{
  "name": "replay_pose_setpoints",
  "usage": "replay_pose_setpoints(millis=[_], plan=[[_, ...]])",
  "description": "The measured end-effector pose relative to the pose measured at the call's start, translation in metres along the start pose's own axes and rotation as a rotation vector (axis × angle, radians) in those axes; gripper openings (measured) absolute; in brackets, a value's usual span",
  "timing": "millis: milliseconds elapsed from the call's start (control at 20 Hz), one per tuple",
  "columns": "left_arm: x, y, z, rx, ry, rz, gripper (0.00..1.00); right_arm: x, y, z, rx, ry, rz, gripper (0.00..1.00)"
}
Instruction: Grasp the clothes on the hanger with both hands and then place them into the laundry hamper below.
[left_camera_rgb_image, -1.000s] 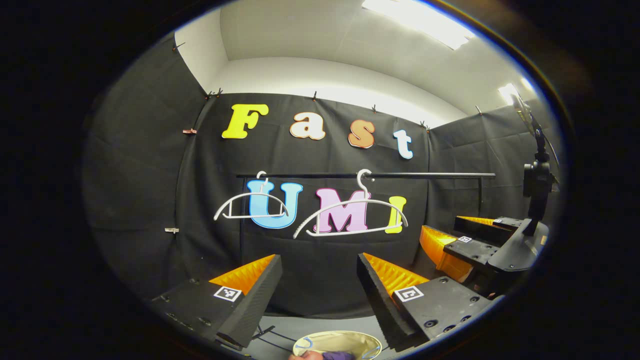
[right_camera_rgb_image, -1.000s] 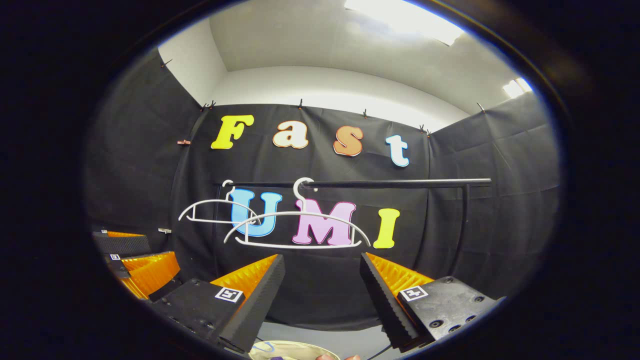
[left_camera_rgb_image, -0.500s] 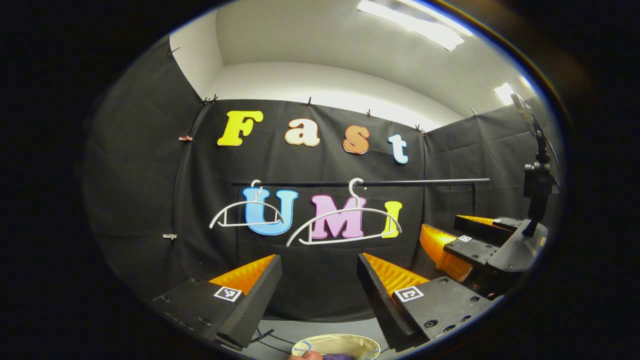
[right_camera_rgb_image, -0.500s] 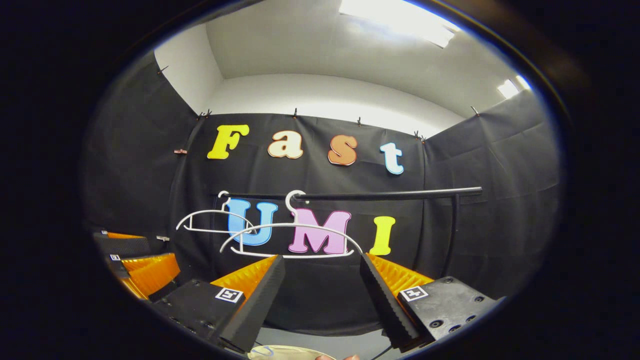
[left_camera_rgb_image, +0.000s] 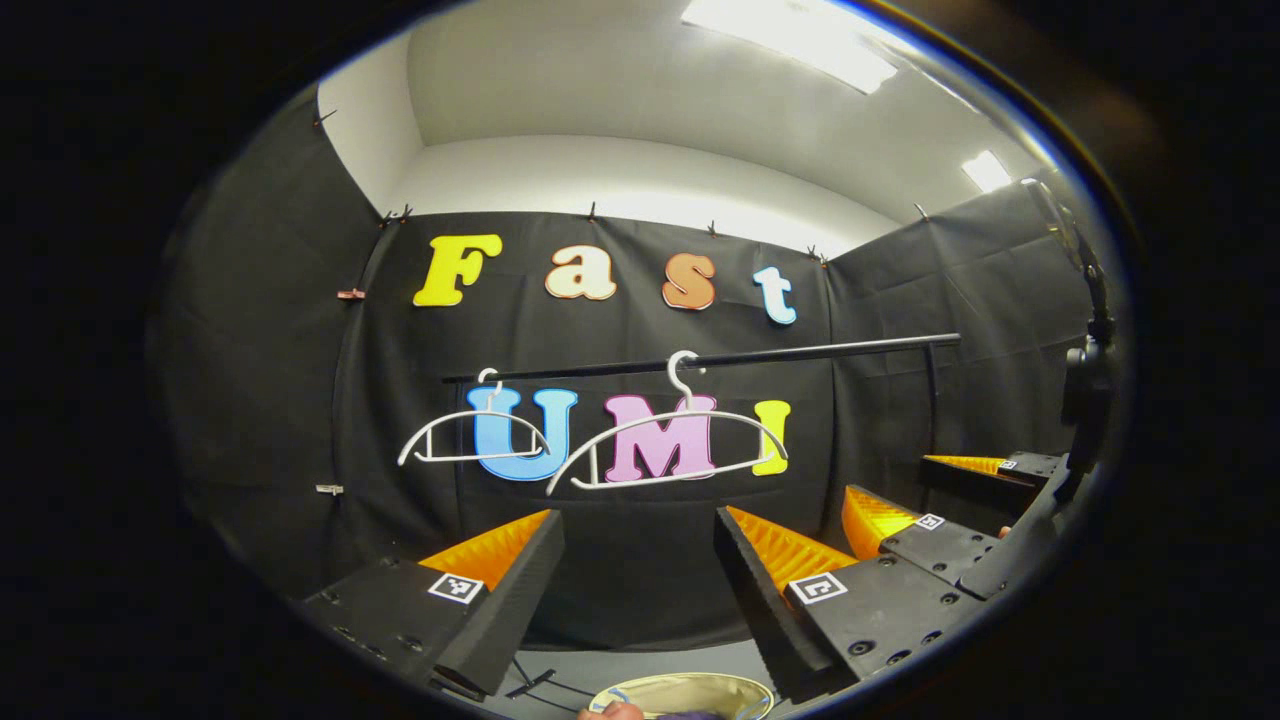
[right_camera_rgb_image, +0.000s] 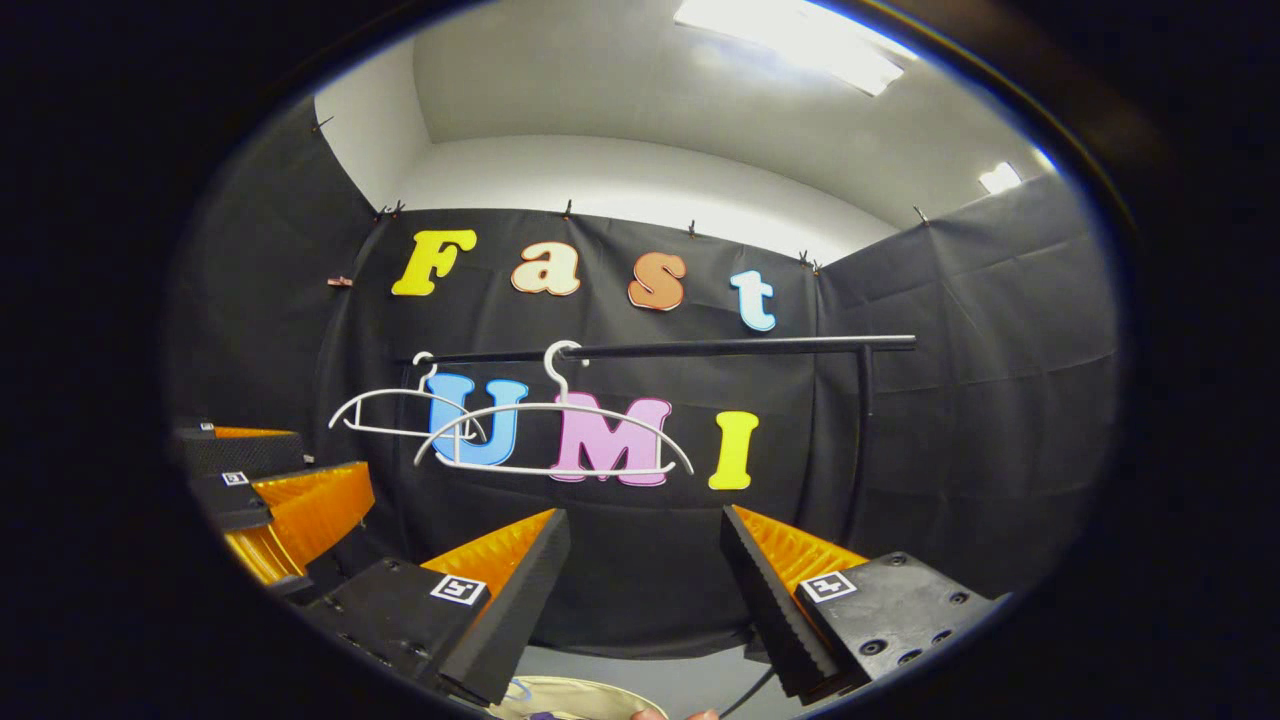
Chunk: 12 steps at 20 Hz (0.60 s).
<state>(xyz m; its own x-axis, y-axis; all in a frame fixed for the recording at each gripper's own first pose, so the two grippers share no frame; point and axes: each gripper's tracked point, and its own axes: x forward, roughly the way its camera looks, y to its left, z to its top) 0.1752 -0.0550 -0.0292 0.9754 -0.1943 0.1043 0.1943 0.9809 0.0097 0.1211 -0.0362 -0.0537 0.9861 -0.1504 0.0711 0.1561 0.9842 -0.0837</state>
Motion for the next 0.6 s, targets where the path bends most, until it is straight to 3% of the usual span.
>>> replay_pose_setpoints(millis=[350,600], plan=[[0.009,-0.028,0.000,0.014,0.022,-0.044,0.95,-0.005,-0.021,-0.008,0.003,0.025,-0.042,0.98],[0.005,-0.018,0.007,0.030,0.033,-0.030,0.95,-0.005,-0.005,-0.002,0.007,0.047,0.018,0.98]])
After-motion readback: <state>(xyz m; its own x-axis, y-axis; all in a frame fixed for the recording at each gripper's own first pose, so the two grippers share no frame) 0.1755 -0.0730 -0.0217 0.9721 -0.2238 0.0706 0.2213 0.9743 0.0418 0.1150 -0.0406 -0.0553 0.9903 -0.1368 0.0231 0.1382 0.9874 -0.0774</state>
